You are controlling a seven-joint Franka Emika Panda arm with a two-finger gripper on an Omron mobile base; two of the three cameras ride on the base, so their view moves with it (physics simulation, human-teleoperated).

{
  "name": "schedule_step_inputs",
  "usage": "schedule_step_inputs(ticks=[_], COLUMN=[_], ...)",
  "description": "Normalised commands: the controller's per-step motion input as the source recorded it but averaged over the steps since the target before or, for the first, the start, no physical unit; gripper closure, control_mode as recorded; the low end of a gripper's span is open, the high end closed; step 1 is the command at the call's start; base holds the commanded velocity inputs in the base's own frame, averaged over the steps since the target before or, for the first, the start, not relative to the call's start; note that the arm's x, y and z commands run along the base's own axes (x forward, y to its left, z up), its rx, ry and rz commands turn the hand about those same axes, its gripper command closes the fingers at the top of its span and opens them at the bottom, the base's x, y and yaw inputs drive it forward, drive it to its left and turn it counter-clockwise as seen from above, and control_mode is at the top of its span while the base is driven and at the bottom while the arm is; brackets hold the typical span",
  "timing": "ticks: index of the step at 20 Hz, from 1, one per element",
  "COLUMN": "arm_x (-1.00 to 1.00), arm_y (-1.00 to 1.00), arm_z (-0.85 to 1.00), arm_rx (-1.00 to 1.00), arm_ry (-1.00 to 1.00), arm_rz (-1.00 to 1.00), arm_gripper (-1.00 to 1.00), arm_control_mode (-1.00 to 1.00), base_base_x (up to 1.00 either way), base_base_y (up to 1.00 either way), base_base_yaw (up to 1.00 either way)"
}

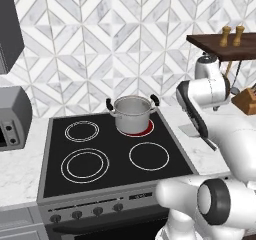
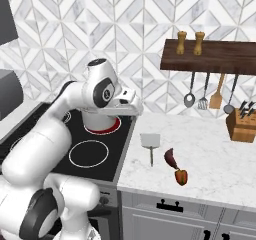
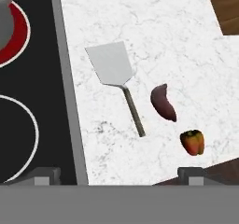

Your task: Put the bell pepper and potato in the pot. Retrieve the spatula and lightly stir the vegetables in the pot.

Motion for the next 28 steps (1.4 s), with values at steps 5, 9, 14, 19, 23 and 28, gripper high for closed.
schedule_step_inputs(ticks=[5,9,14,19,23,28], arm_x=[0.0,0.0,0.0,0.05,0.06,0.41], arm_y=[-0.95,-0.66,-0.74,-0.37,-0.01,-0.19], arm_z=[-0.53,-0.45,-0.57,-0.48,-0.58,-0.57], arm_rx=[0.01,0.04,0.11,0.03,0.0,0.0], arm_ry=[-0.03,-0.05,-0.06,-0.01,0.0,0.0], arm_rz=[-0.04,0.0,0.0,0.01,0.03,0.03], arm_gripper=[-1.0,-1.0,-1.0,-1.0,-1.0,-1.0], arm_control_mode=[-1.0,-1.0,-1.0,-1.0,-1.0,-1.0], base_base_x=[0.0,0.0,0.0,0.0,0.0,0.0], base_base_y=[0.0,0.0,0.0,0.0,0.0,0.0], base_base_yaw=[0.0,0.0,0.0,0.0,0.0,0.0])
